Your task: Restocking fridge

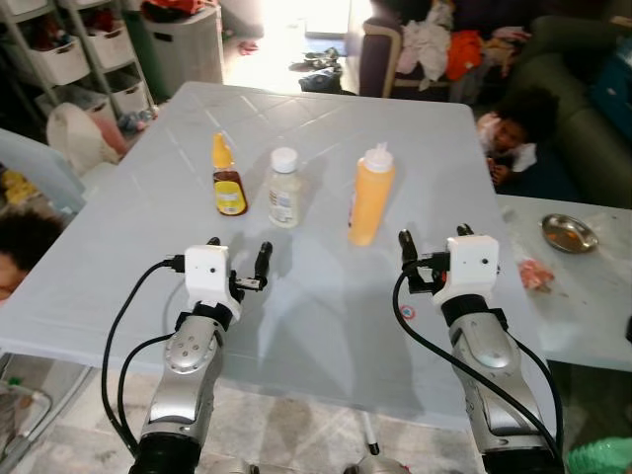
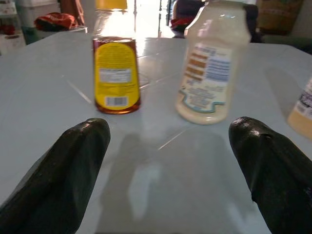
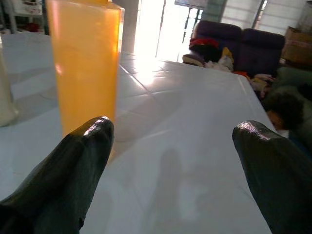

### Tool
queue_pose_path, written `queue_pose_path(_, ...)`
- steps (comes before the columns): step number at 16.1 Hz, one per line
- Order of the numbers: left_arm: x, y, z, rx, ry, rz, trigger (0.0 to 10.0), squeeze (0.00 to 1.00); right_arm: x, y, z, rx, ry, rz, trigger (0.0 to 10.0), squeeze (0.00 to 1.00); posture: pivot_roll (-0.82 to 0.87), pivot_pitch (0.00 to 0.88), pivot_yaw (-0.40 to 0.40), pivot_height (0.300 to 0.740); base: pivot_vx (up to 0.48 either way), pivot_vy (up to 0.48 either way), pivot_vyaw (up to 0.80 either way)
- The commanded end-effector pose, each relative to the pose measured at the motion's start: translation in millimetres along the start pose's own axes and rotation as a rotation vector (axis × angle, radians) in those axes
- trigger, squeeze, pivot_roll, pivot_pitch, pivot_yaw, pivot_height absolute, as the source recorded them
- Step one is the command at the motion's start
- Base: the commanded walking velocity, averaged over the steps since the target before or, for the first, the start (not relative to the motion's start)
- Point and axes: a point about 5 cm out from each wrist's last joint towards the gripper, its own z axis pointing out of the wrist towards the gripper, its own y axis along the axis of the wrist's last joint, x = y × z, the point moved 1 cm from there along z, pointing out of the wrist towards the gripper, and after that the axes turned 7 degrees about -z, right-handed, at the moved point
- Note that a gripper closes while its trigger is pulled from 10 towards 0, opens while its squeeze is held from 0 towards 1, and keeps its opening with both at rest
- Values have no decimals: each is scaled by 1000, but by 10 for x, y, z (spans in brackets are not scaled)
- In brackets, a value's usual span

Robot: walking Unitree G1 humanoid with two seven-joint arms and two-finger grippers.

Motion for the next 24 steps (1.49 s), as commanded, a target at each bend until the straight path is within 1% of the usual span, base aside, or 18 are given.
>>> queue_pose_path(1, 23, 10, -27, -2, 1, -3, 10000, 0, 5, 36, 35, -19, 5, 0, 10000, 0, -43, 0, -32, 740, 0, 0, 0)
queue_pose_path(3, 13, 34, -7, -6, -20, -9, 10000, 0, -63, 90, 85, -50, -4, -19, 10000, 0, -69, 0, 4, 740, 0, 0, 0)
queue_pose_path(5, -5, 44, 26, -2, -36, -4, 10000, 0, -59, 142, 136, -76, 23, -32, 10000, 0, -82, 0, 25, 740, 0, 0, 0)
queue_pose_path(8, -17, 69, 64, -1, -51, 0, 10000, 0, -50, 262, 266, -116, 48, -37, 10000, 0, -89, 0, 38, 740, 0, 0, 0)
queue_pose_path(10, -24, 74, 67, -2, -57, 1, 10000, 0, -20, 284, 293, -126, 64, -39, 10000, 0, -84, 0, 36, 740, 0, 0, 0)
queue_pose_path(13, -26, 83, 68, -5, -52, 4, 10000, 0, 41, 233, 273, -119, 101, -36, 10000, 0, -80, 0, 37, 740, 0, 0, 0)
queue_pose_path(14, -22, 85, 69, -5, -50, 5, 10000, 0, 66, 234, 273, -124, 123, -26, 10000, 1000, -79, 0, 37, 740, 0, 0, 0)
queue_pose_path(16, -20, 88, 71, -6, -50, 6, 10000, 0, 91, 247, 285, -129, 137, -24, 10000, 1000, -80, 0, 41, 740, 0, 0, 0)
queue_pose_path(18, -14, 100, 82, -8, -50, 10, 10000, 0, 159, 241, 317, -121, 173, -27, 10000, 1000, -78, 0, 42, 740, 0, 0, 0)
queue_pose_path(19, -19, 105, 90, -9, -52, 11, 10000, 0, 156, 238, 339, -121, 172, -31, 10000, 447, -78, 0, 43, 740, 0, 0, 0)
queue_pose_path(20, -27, 107, 93, -9, -54, 11, 10000, 0, 135, 244, 363, -123, 167, -36, 10000, 0, -76, 0, 44, 740, 0, 0, 0)
queue_pose_path(24, -49, 104, 81, -6, -59, 10, 10000, 0, 58, 251, 456, -118, 153, -36, 10000, 0, -70, 0, 53, 740, 0, 0, 0)
